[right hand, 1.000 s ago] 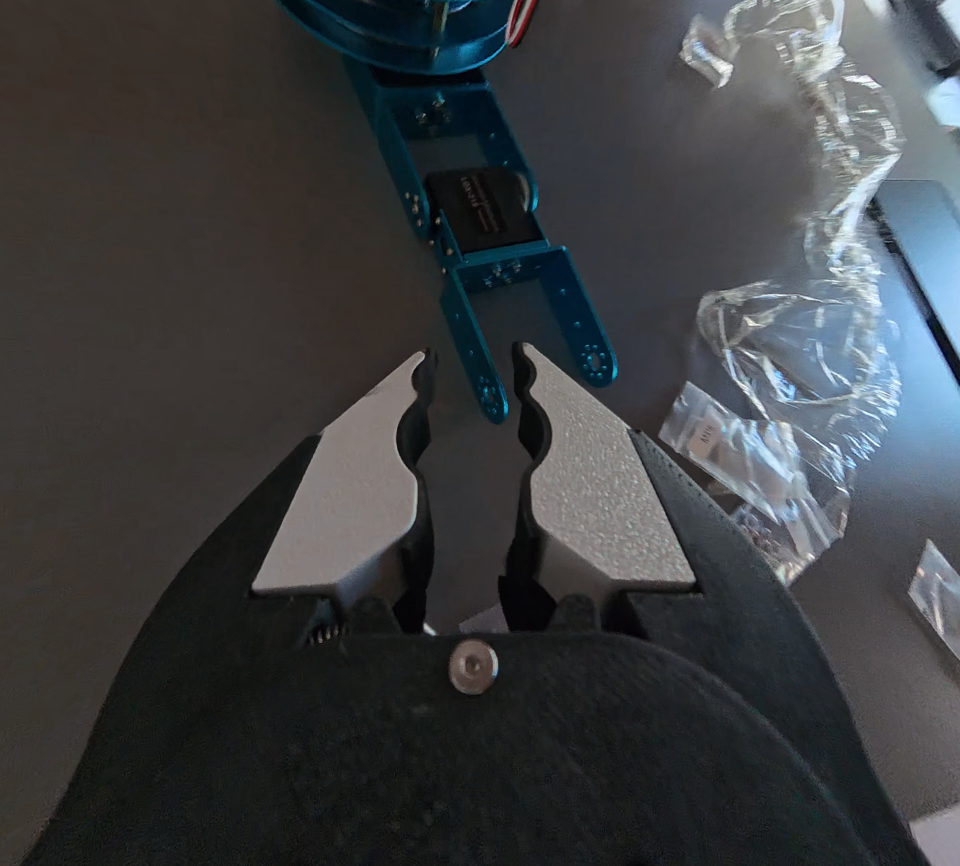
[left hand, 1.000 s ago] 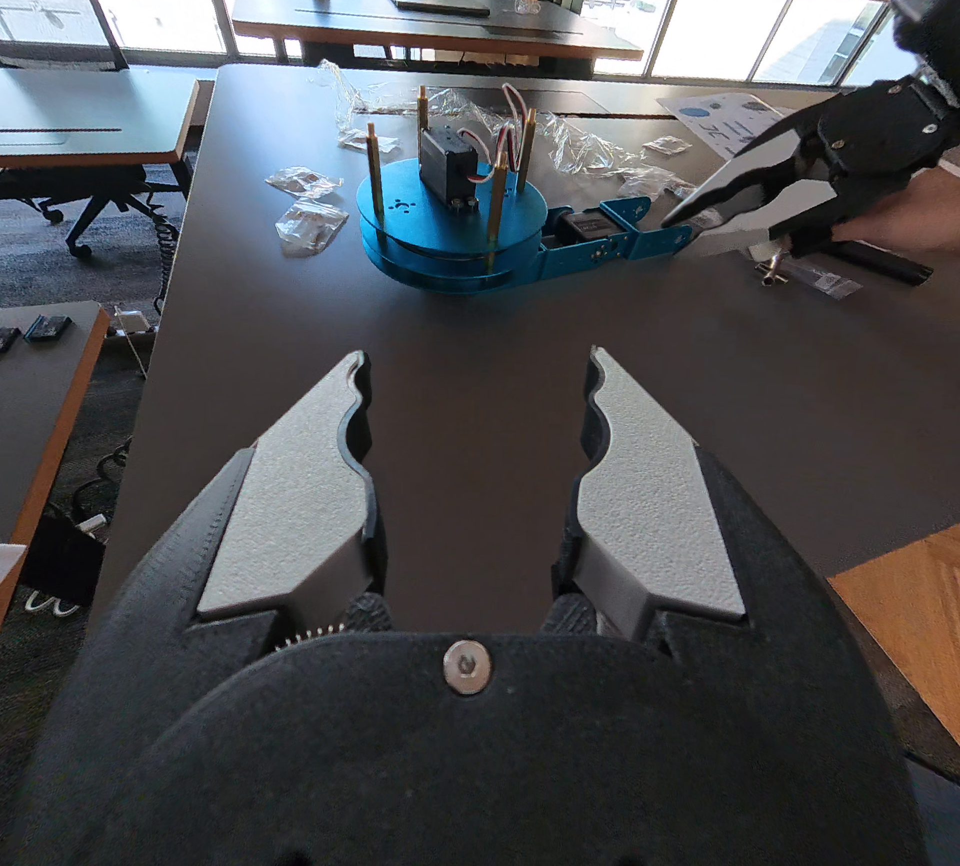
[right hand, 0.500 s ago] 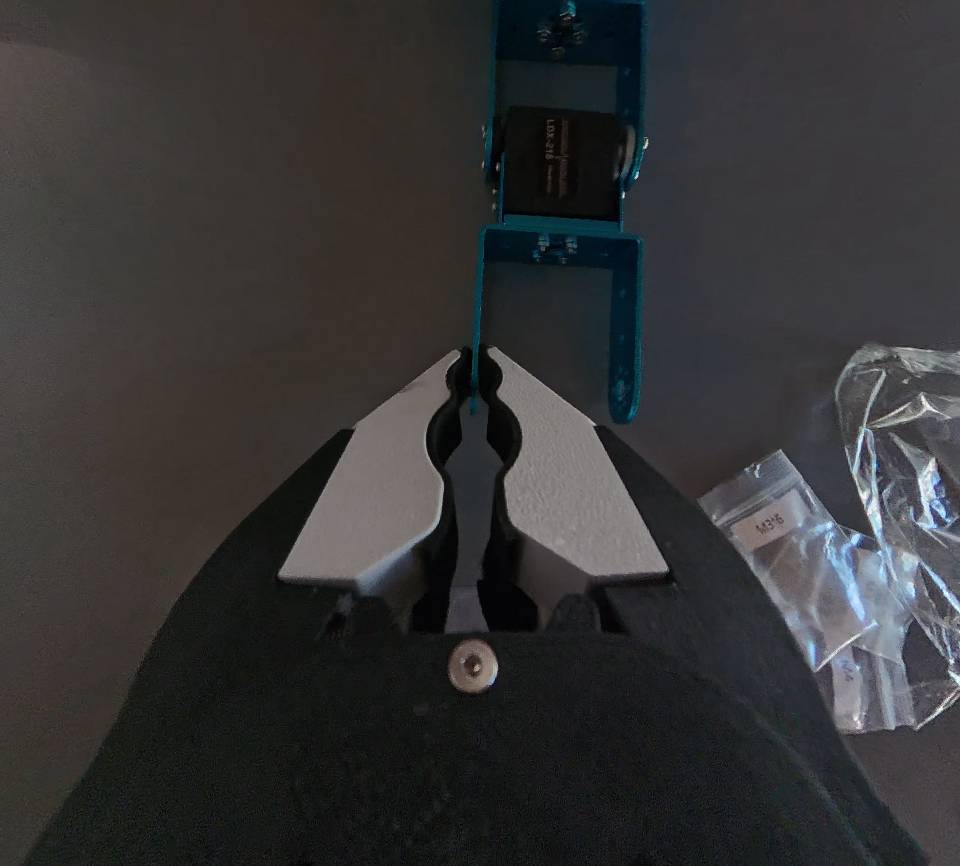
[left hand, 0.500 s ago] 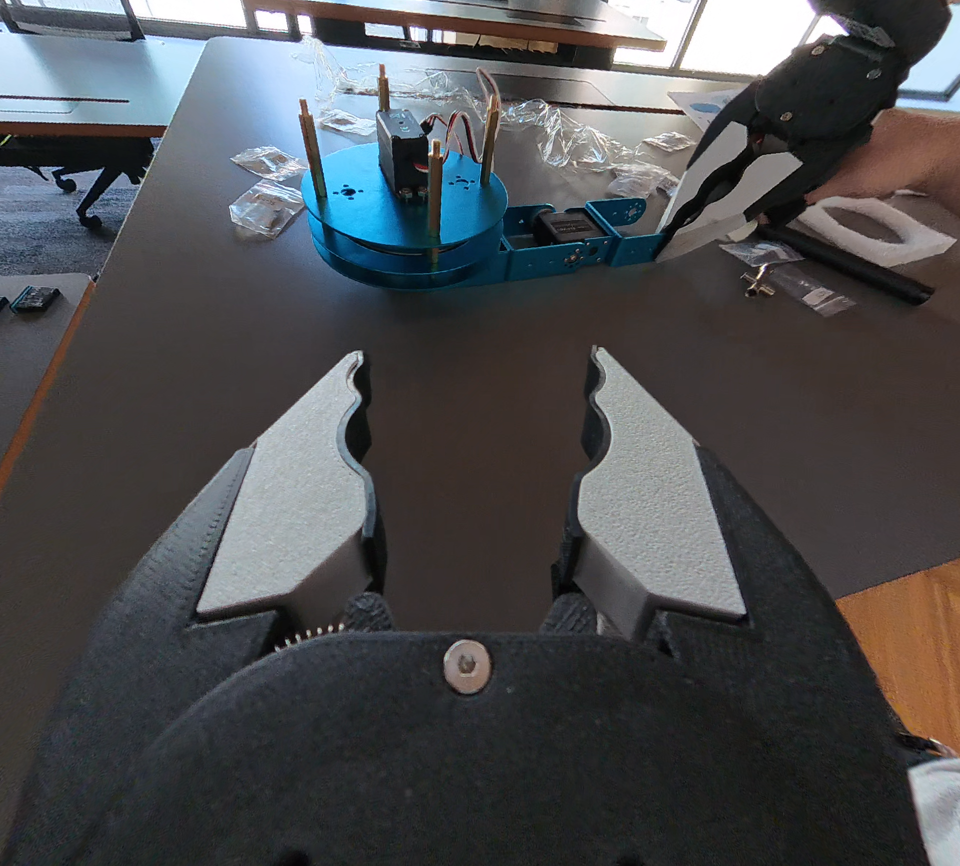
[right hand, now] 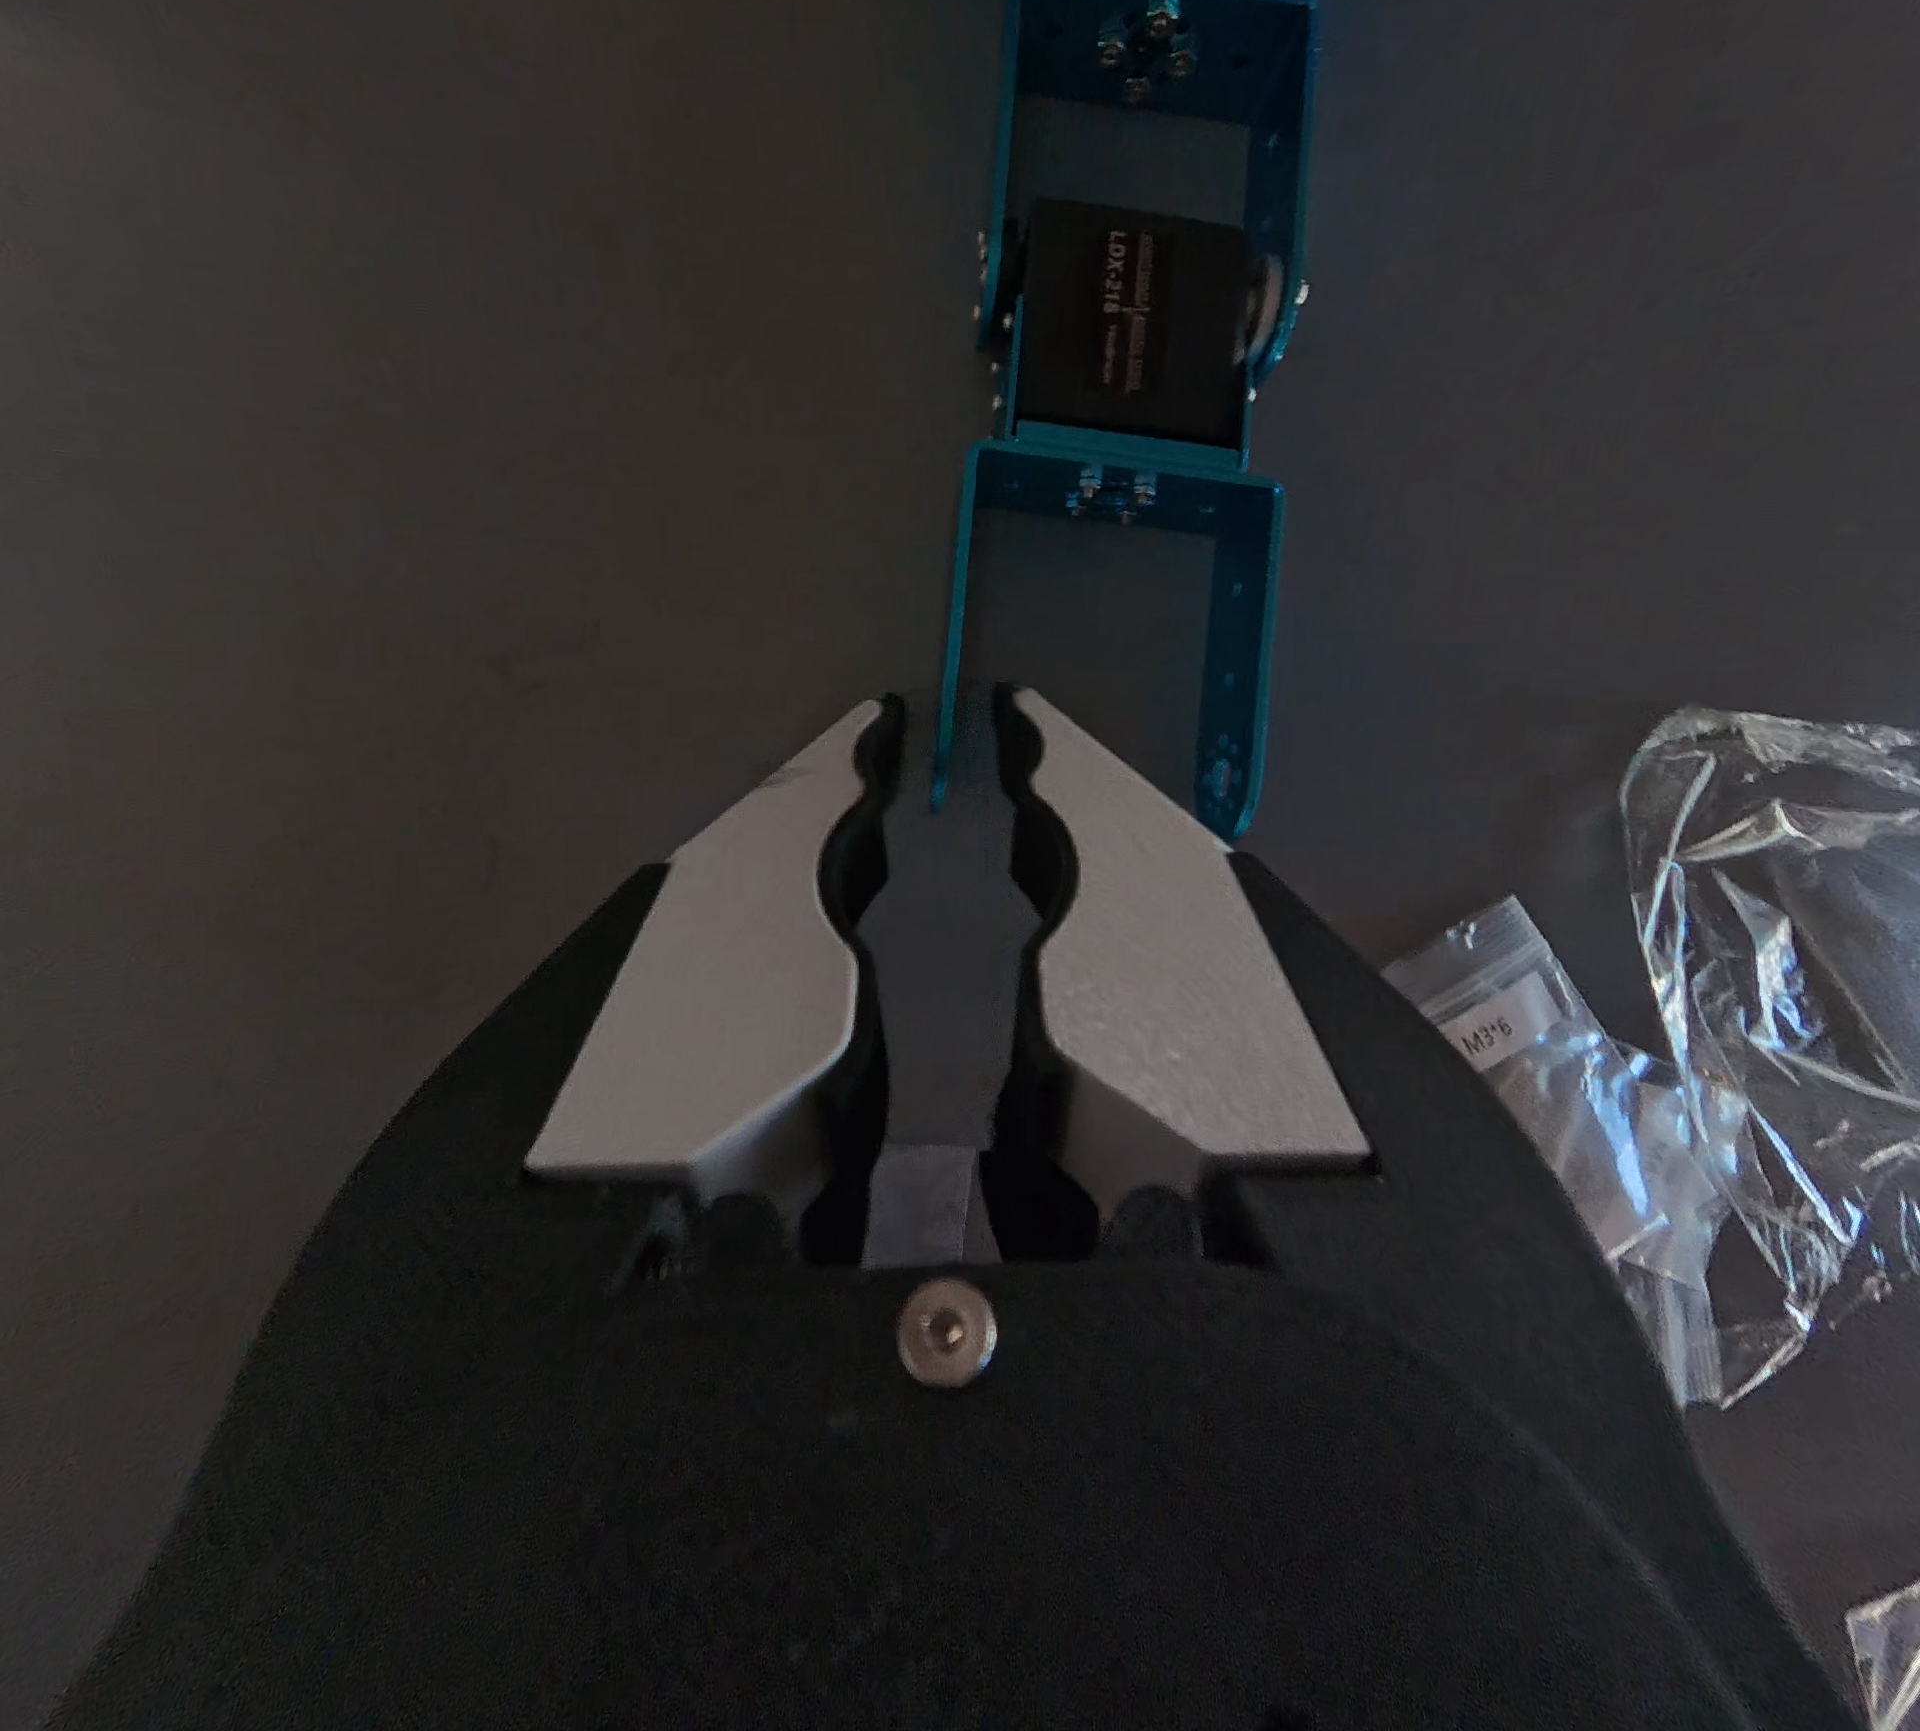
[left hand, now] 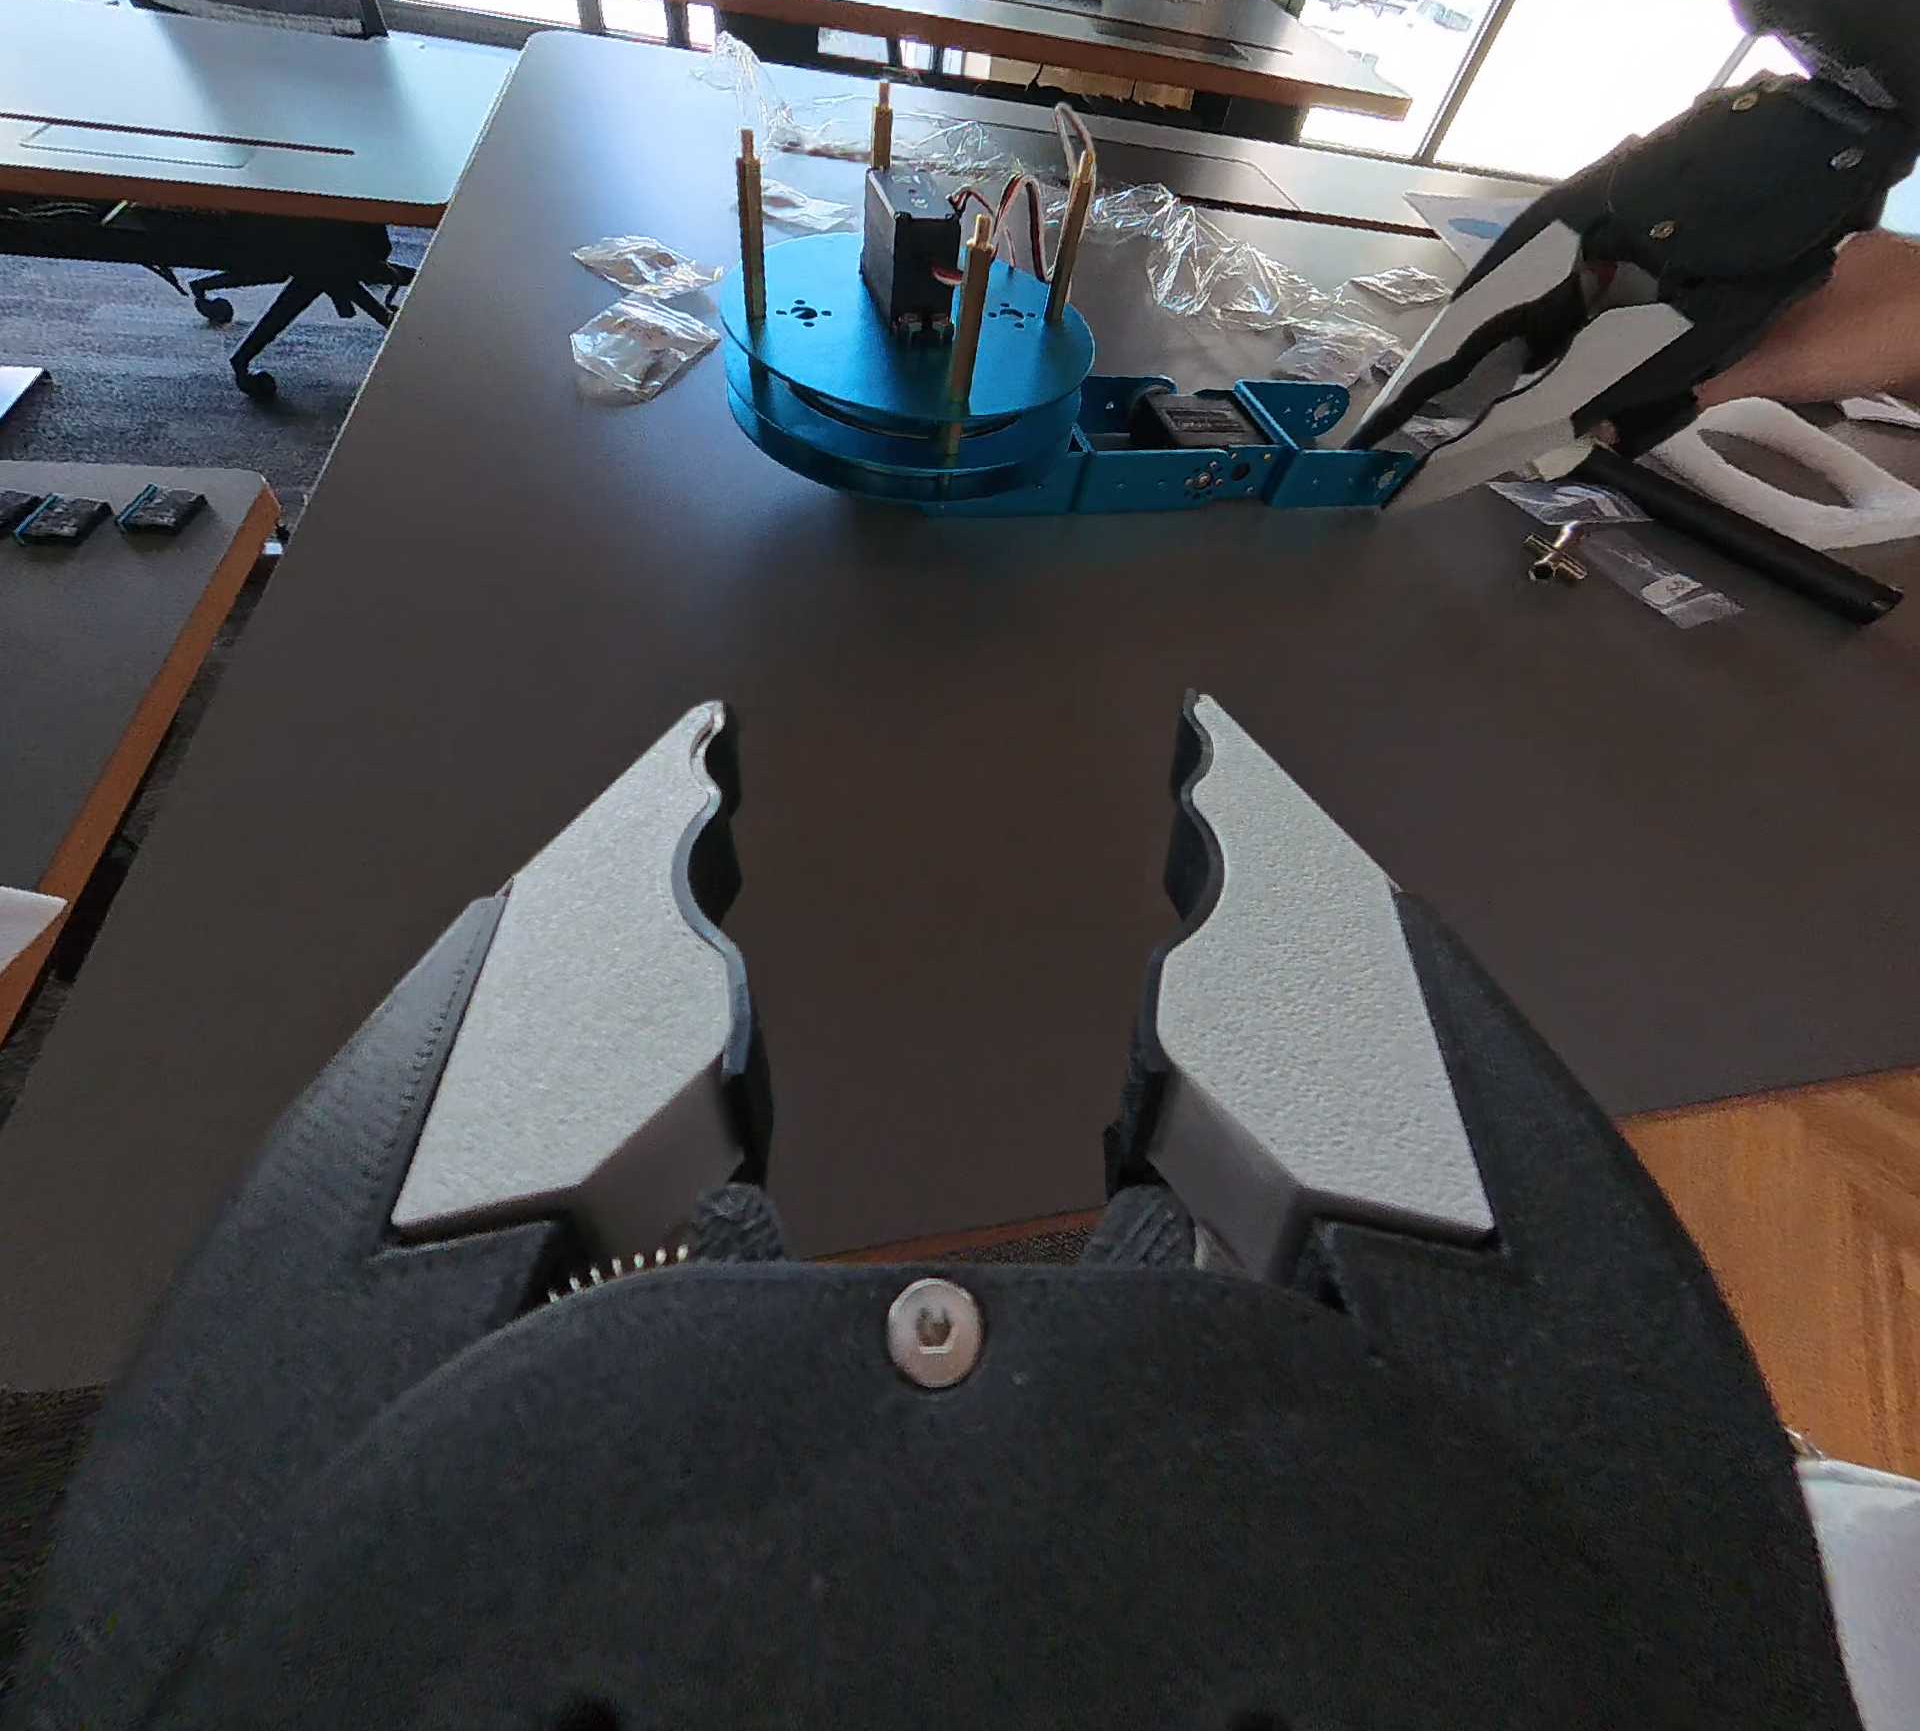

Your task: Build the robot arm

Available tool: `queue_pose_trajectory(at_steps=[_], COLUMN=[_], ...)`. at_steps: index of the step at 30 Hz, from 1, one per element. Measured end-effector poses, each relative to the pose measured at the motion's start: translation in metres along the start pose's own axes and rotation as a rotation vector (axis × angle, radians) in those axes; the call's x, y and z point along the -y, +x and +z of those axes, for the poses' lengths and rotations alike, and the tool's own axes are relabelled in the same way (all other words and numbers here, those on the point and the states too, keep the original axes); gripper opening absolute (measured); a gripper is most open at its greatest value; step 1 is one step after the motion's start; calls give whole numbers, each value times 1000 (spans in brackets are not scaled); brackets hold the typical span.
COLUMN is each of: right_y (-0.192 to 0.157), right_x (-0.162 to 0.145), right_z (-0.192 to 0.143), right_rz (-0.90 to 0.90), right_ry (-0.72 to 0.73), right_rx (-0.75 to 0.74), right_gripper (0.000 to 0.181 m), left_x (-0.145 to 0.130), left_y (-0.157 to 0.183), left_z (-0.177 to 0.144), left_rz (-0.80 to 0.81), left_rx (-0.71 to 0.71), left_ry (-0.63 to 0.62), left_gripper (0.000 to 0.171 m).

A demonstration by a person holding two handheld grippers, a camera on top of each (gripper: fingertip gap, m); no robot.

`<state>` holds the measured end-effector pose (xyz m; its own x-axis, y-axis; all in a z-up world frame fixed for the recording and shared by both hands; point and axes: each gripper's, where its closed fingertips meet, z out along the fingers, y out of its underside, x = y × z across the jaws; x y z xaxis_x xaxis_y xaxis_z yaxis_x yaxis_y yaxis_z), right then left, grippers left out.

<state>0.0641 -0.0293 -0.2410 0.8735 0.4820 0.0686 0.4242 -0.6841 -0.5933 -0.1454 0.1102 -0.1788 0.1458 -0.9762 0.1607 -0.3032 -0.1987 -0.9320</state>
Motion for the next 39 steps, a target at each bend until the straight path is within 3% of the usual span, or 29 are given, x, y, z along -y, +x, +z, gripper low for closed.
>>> queue_pose_trajectory(at_steps=[4,7,9,11,14,16,18,23,27,30,34,39], right_y=[1,2,0,-5,-3,1,3,8,1,-3,-10,-12], right_x=[4,11,18,26,24,21,18,6,-1,2,3,8], right_z=[-12,-28,-37,-42,-42,-36,-29,-12,1,4,4,-1], right_rz=[53,94,141,177,181,176,181,196,187,163,196,178], right_ry=[58,154,236,311,300,268,241,205,124,97,60,38], right_rx=[-88,-215,-277,-276,-289,-295,-288,-246,-148,-111,-35,-9], right_gripper=[29,38,41,43,43,43,45,44,26,4,3,2], left_x=[-3,17,60,122,211,234,218,113,64,41,19,16], left_y=[-1,1,-4,-16,-29,-14,2,33,58,60,52,49], left_z=[-6,-5,-7,-17,-47,-54,-43,24,61,73,83,89], left_rz=[-48,-100,-26,96,206,195,217,120,79,106,136,172], left_rx=[-7,-48,-40,20,88,2,-50,-167,-263,-283,-266,-256], left_ry=[19,65,134,224,357,376,325,190,99,30,-27,-38], left_gripper=[84,89,89,95,92,92,90,82,82,81,80,79])
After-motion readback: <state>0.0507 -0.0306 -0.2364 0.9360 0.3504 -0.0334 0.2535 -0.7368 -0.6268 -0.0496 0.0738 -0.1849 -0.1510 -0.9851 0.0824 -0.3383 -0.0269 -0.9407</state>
